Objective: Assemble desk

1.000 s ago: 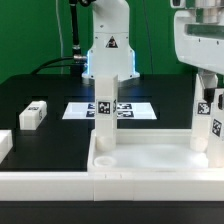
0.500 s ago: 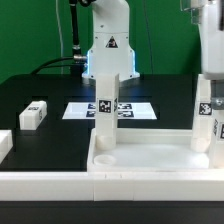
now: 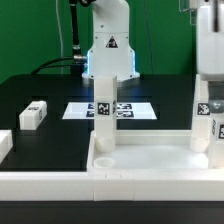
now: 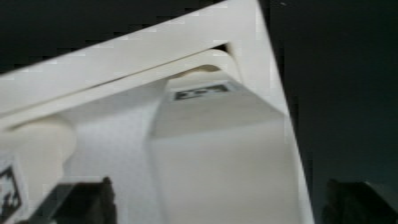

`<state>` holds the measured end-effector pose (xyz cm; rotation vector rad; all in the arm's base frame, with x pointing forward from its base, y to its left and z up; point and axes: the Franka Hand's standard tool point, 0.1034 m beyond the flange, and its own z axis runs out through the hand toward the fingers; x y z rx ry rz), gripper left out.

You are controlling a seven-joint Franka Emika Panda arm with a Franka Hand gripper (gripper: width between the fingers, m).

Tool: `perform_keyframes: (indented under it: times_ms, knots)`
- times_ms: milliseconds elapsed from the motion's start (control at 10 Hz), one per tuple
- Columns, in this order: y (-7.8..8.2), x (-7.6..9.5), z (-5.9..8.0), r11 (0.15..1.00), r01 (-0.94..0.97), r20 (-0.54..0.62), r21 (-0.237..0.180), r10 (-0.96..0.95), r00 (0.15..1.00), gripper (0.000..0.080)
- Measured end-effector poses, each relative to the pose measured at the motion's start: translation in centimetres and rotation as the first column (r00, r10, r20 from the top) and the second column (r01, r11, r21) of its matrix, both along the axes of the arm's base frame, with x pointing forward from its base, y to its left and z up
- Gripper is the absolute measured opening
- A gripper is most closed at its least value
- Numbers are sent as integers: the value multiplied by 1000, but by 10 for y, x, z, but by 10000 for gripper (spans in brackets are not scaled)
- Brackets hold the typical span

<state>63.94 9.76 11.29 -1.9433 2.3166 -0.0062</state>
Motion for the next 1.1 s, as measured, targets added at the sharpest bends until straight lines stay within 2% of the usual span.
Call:
perform_keyframes:
  times_ms: [100,200,500,600,700,800,900,1000,1100]
  knots:
    - [9,2,2,981,-192,12,-26,192,981,635]
    - [18,0,1,953,-301,16,-32,302,953,635]
    - [15,0,1,884,-465,21,-53,467,884,649]
    - [13,1,2,827,-558,24,-67,560,828,649]
    - [-4,4,8,697,-711,33,-98,716,697,649]
    - [-23,8,20,658,-744,46,-114,752,658,649]
    - [-34,10,33,587,-801,47,-118,809,586,649]
    - [-44,15,51,563,-820,53,-104,826,561,649]
    - [-45,19,50,583,-803,61,-121,812,580,649]
